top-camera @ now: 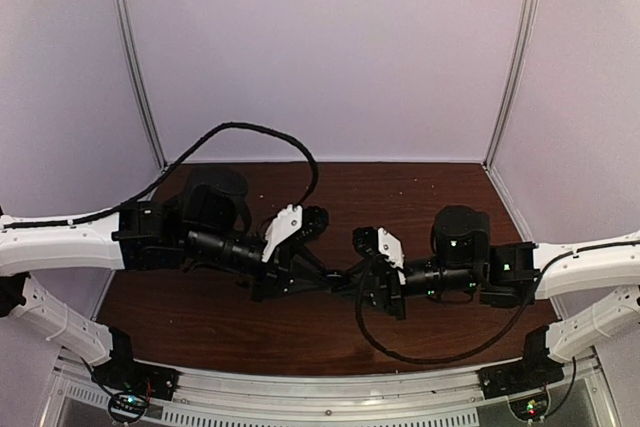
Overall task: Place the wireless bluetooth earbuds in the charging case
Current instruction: Pass from the right arm to the left, then pass from the left arm to the right
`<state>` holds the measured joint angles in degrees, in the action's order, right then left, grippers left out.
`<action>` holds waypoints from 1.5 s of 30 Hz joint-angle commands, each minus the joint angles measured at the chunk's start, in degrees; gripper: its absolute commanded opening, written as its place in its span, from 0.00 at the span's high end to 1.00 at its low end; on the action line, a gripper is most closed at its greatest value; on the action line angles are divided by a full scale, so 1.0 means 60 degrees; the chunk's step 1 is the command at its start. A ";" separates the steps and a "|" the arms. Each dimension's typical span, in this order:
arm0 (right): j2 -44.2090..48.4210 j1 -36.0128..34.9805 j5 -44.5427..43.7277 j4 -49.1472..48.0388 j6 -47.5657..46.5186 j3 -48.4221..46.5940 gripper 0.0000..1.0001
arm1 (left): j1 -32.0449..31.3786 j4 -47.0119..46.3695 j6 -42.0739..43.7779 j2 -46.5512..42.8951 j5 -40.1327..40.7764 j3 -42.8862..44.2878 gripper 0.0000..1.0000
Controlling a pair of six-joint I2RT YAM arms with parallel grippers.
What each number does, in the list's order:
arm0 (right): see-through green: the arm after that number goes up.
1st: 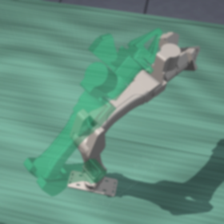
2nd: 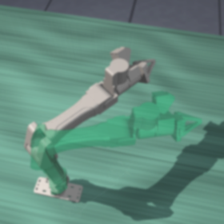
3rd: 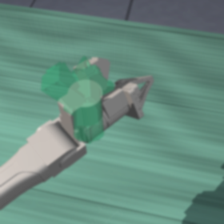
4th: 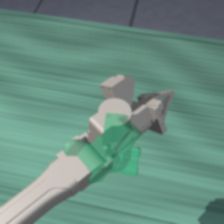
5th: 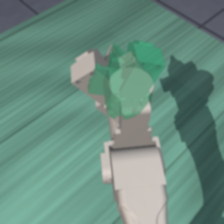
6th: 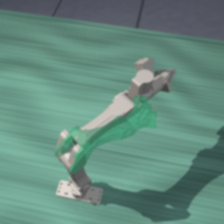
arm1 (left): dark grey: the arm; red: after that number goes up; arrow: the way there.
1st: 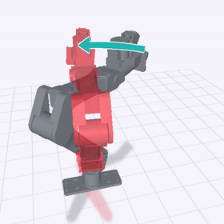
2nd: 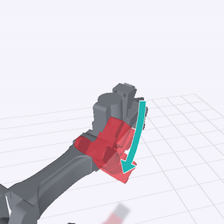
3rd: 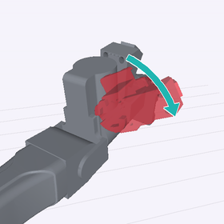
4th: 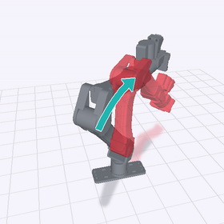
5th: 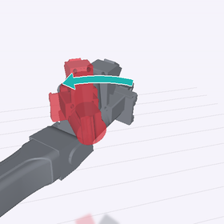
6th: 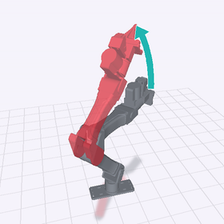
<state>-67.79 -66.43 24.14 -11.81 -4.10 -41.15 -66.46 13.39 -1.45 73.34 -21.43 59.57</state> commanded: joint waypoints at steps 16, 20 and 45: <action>0.0272 0.0304 0.0388 -0.1566 0.0683 0.0207 0.55 | -0.0040 -0.2610 -0.0810 -0.0721 -0.0215 -0.0744 1.00; 0.0231 0.0306 0.0456 -0.1532 0.0683 0.0162 0.63 | -0.0032 -0.2595 -0.0817 -0.0685 -0.0209 -0.0688 1.00; 0.0400 0.0332 0.0458 -0.1272 0.0683 0.0103 0.59 | -0.0042 -0.1831 -0.0506 -0.0593 -0.0084 -0.0707 1.00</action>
<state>-66.52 -64.84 26.17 -19.09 -0.05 -40.16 -66.48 2.61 -5.65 69.76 -21.98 55.59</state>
